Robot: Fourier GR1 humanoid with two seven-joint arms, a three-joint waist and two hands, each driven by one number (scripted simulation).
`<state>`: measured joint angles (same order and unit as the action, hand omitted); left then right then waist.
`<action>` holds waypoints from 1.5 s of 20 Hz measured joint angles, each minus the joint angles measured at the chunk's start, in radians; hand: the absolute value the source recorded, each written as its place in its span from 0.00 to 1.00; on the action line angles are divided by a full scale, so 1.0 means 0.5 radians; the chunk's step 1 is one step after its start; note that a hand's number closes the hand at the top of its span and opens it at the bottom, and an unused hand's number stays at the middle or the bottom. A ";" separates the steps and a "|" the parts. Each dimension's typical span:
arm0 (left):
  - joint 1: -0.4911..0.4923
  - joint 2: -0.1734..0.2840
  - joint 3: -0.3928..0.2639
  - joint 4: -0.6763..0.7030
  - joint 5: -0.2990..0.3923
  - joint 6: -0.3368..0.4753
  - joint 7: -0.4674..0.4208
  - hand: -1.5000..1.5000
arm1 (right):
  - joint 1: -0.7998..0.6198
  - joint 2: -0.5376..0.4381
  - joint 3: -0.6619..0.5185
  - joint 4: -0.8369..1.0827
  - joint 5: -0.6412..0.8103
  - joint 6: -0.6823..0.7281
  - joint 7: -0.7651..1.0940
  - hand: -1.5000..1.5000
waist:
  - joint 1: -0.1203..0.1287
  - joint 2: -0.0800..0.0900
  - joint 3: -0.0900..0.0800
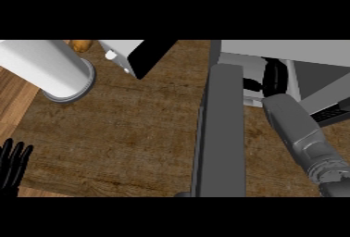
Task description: Pick up the milk, place it into the microwave and close the microwave
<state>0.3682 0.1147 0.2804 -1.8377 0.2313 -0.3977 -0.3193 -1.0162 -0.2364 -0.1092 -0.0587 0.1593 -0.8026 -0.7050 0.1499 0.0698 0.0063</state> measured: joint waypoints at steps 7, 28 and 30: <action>-0.065 0.011 0.002 0.068 -0.017 0.000 -0.018 0.00 | -0.011 0.067 0.027 -0.011 0.037 -0.042 0.004 0.00 | 0.000 -0.002 -0.001; -0.007 -0.024 0.002 0.087 -0.076 -0.010 -0.125 0.00 | 0.042 0.115 -0.015 -0.045 0.019 0.095 -0.063 0.00 | -0.070 -0.049 -0.002; -0.007 -0.043 -0.007 0.084 -0.093 0.005 -0.130 0.00 | 0.055 0.116 -0.026 -0.051 0.010 0.138 -0.085 0.00 | -0.089 -0.054 -0.003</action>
<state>0.3648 0.0934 0.2767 -1.7957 0.1850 -0.3952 -0.3843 -0.9884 -0.1785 -0.1221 -0.0842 0.1642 -0.7336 -0.7476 0.1054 0.0428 0.0050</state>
